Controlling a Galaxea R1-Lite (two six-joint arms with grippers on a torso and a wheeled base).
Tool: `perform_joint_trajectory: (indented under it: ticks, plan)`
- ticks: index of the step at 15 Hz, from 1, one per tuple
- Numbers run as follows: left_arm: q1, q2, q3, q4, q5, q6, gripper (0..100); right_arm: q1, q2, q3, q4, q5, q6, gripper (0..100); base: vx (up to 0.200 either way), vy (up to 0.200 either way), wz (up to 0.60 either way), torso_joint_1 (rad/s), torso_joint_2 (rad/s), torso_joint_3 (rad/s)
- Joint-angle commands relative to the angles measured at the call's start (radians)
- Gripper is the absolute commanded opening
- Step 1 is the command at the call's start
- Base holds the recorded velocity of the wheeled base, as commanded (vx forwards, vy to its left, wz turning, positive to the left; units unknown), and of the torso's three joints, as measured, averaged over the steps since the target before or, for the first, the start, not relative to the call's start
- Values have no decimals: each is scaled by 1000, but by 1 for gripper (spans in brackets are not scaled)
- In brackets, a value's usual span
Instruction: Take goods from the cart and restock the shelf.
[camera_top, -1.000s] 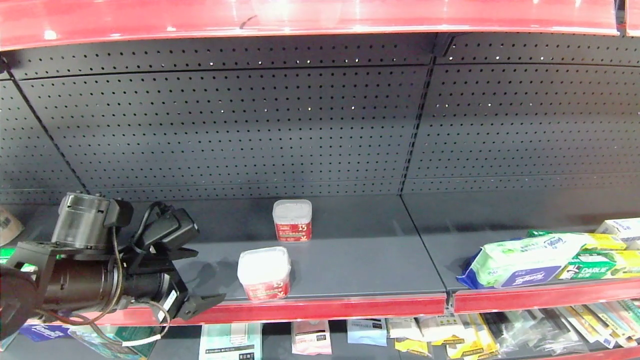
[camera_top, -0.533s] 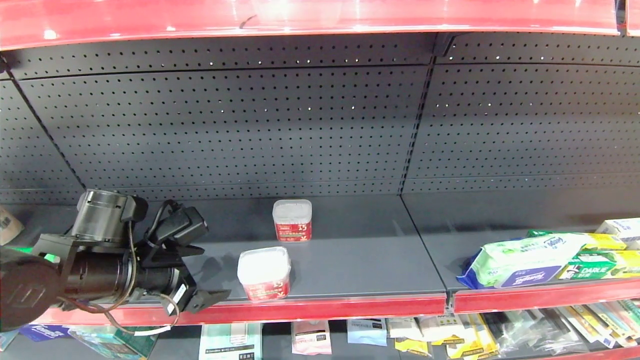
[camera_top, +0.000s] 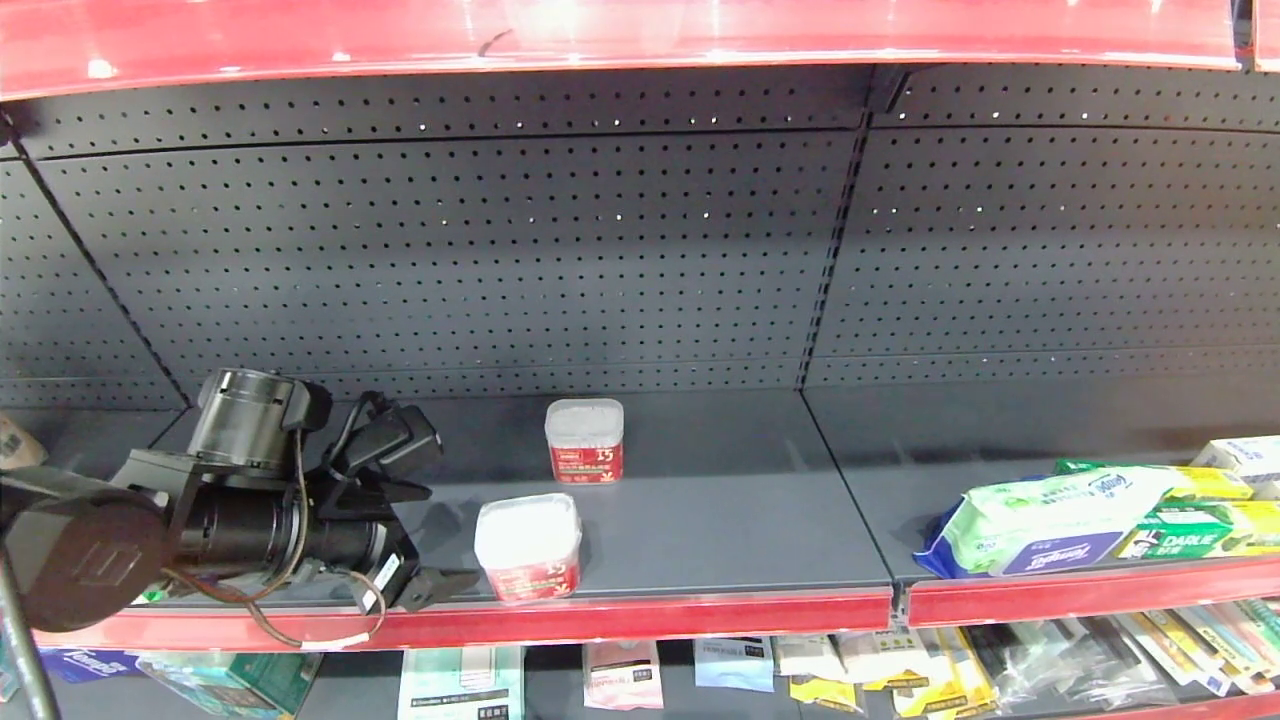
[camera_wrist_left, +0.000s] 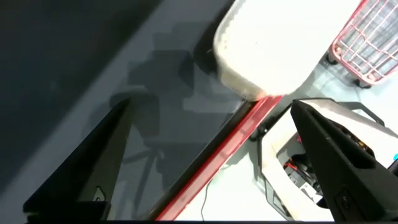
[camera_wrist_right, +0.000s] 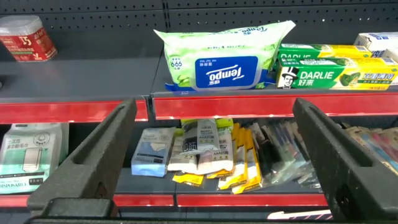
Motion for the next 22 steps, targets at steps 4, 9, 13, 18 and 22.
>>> perform_joint_trajectory:
  ticks: [4, 9, 13, 18, 22]
  plan:
    - [-24, 30, -23, 1, 0, 0, 100, 0, 0, 0, 0, 1, 0, 100, 0, 0, 0, 0, 0, 0]
    - [-24, 60, -57, -1, 0, 0, 100, 0, 0, 0, 0, 1, 0, 100, 0, 0, 0, 0, 0, 0]
    - [-24, 60, -57, -1, 0, 2, 100, 0, 0, 0, 0, 1, 0, 100, 0, 0, 0, 0, 0, 0]
    - [-13, 14, -48, 9, 0, -1, 100, 0, 0, 0, 0, 1, 0, 100, 0, 0, 0, 0, 0, 0]
    - [60, -52, -31, 18, 8, 3, 100, 0, 0, 0, 0, 1, 0, 100, 0, 0, 0, 0, 0, 0]
